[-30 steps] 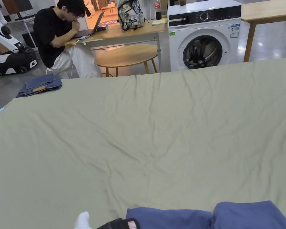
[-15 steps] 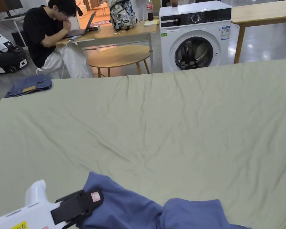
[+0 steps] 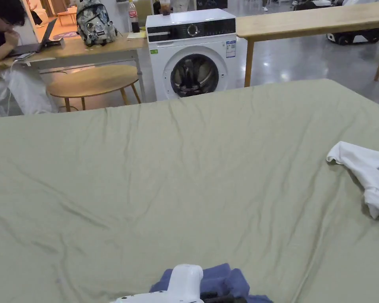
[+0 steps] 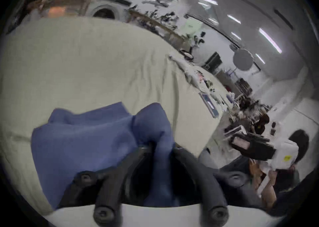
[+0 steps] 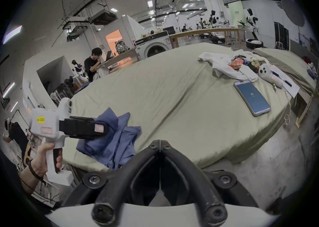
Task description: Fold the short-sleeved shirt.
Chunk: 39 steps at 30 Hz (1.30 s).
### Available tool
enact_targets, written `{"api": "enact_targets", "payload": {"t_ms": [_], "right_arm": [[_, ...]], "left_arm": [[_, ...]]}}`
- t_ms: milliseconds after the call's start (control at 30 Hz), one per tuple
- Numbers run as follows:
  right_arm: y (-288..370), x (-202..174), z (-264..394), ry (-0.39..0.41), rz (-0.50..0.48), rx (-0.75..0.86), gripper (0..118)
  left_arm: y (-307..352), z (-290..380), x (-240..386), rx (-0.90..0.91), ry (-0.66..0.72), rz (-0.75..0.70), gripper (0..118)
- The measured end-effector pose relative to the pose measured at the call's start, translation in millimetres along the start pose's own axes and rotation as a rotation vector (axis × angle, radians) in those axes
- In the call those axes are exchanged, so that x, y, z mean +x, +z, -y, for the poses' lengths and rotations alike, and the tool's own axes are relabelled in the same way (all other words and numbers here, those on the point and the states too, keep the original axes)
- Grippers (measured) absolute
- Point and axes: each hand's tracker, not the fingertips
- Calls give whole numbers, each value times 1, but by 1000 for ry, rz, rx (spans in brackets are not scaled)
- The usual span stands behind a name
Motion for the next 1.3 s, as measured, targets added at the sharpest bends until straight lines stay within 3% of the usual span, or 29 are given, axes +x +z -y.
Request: {"api": "enact_targets", "payload": {"t_ms": [33,100,133,200,267,333,433,533,633,667,733,800,900,933,1000,1100,1233,1300], "right_arm": [[-1,1,1,-7,3,-3,0],[-1,2,0,-18,-6,-7,0],[-1,2,0,-16,-8,-7,0],[-2,0,1,-6,-4,-7,0],[-4,-1,1,-8,-12,-13,0],[-8,-4,1,-16,-21,-20,0],[-13,-14,-1,-21,-36,-32,0],[-23,-26,-2,-15,-83,-73,0],[-58,-48,-1,122,-73,-182,0],[-73,-54,-1,130,-126,-198,0],[-99,-67,-8,119,-216,-247,0],[-122,-78,-11,143,-200,-255,0],[-161,-88,-6,231,-94,-425,0],[-171,-86,0,233,-109,-472,0],[-165,-83,-1,208,-129,-406,0],[-165,-83,-2,199,-122,-412,0],[-164,-81,-4,194,-123,-418,0],[-164,-81,-2,192,-123,-413,0]], "left_arm": [[6,-3,-3,-7,50,54,45],[20,-4,-9,79,152,105,44],[27,-4,-15,121,183,123,38],[29,-3,-20,136,212,152,0],[13,0,-16,85,195,47,0],[-15,8,-12,-46,135,70,0],[-62,26,0,-219,29,-117,0],[-50,19,6,-151,53,-94,0],[-16,6,14,-44,75,-41,0],[-1,0,12,-8,59,-33,13],[36,-5,6,54,63,-38,60],[66,-3,-15,100,94,-62,63],[108,10,-49,124,191,-115,68],[118,11,-55,132,212,-139,68],[129,16,-71,127,247,-194,68],[123,21,-85,129,268,-185,68],[90,31,-112,117,370,30,68],[66,35,-113,35,340,-125,66]]}}
